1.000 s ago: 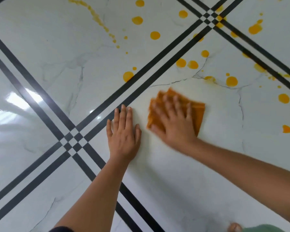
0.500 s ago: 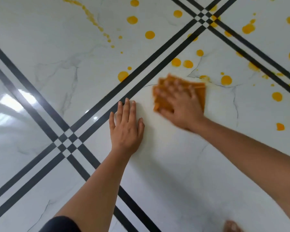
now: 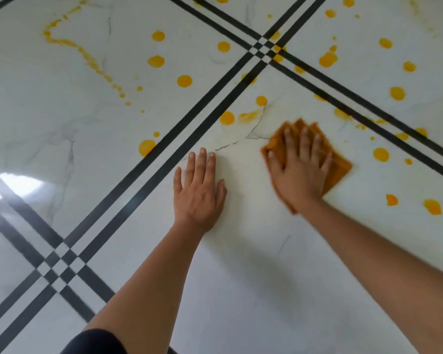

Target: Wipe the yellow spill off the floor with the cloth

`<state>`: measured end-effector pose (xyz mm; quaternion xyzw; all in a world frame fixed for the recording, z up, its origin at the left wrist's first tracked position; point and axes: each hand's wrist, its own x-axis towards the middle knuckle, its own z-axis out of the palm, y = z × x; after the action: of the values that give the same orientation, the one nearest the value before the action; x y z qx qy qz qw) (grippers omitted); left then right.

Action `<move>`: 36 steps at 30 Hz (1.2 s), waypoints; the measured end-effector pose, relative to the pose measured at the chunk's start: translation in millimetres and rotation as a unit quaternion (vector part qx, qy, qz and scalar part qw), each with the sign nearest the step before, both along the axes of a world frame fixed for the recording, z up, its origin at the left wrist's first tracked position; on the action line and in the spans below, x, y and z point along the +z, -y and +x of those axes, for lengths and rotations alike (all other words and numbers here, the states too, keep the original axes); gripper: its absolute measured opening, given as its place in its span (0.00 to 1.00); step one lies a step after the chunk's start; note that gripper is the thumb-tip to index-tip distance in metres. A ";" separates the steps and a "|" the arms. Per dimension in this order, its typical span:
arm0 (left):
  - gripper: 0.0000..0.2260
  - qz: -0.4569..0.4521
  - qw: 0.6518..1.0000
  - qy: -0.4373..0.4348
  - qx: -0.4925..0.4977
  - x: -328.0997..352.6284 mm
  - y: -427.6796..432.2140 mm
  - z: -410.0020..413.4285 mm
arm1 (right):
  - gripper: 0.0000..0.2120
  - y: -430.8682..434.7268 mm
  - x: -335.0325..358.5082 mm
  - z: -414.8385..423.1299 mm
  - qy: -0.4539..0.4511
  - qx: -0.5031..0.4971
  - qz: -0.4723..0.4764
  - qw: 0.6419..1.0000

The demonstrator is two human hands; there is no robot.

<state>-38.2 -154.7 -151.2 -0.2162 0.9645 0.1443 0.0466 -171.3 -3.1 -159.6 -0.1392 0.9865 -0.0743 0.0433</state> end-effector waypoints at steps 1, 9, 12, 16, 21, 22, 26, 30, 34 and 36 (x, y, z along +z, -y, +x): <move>0.32 -0.001 1.000 -0.004 -0.003 -0.1 -2.4 -7.0 | 0.32 -3.4 1.4 25.0 0.005 0.037 0.008 0.999; 0.32 0.002 0.999 -0.014 -0.046 -1.7 -33.6 -53.8 | 0.31 -49.5 0.0 -55.9 -0.002 -0.027 0.015 1.000; 0.32 -0.003 0.999 -0.016 -0.047 -4.8 -44.3 -67.1 | 0.31 -52.0 -1.7 13.9 -0.004 0.009 0.002 1.000; 0.31 -0.006 0.999 -0.012 -0.053 -7.2 -61.6 -81.8 | 0.31 -58.8 8.0 -58.2 0.028 0.183 0.028 0.982; 0.32 -0.004 0.998 0.006 -0.067 -1.4 -85.1 -103.7 | 0.30 -124.2 -0.5 -46.9 -0.014 -0.089 -0.001 0.996; 0.32 0.000 0.998 0.012 -0.066 0.2 -92.9 -107.9 | 0.31 -125.3 0.4 -29.7 -0.001 -0.072 0.007 0.997; 0.32 0.005 0.994 0.029 -0.106 19.3 -137.8 -128.0 | 0.33 -132.3 20.7 -65.8 0.072 0.032 0.028 0.996; 0.29 0.027 0.991 0.028 -0.126 51.0 -183.6 -142.7 | 0.33 -186.5 46.6 -74.9 0.098 0.017 0.047 0.994; 0.34 0.014 0.974 0.088 -0.210 55.9 -224.6 -161.0 | 0.38 -239.7 61.1 -53.5 0.108 -0.025 0.056 0.992; 0.33 -0.031 0.963 0.117 -0.242 44.0 -234.3 -180.7 | 0.39 -251.7 57.3 -60.8 0.109 -0.042 0.059 0.991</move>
<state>-218.9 79.6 -107.1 0.0065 0.9799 0.0726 0.1856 -232.0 248.5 -102.3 -0.0858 0.9835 -0.0325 0.1556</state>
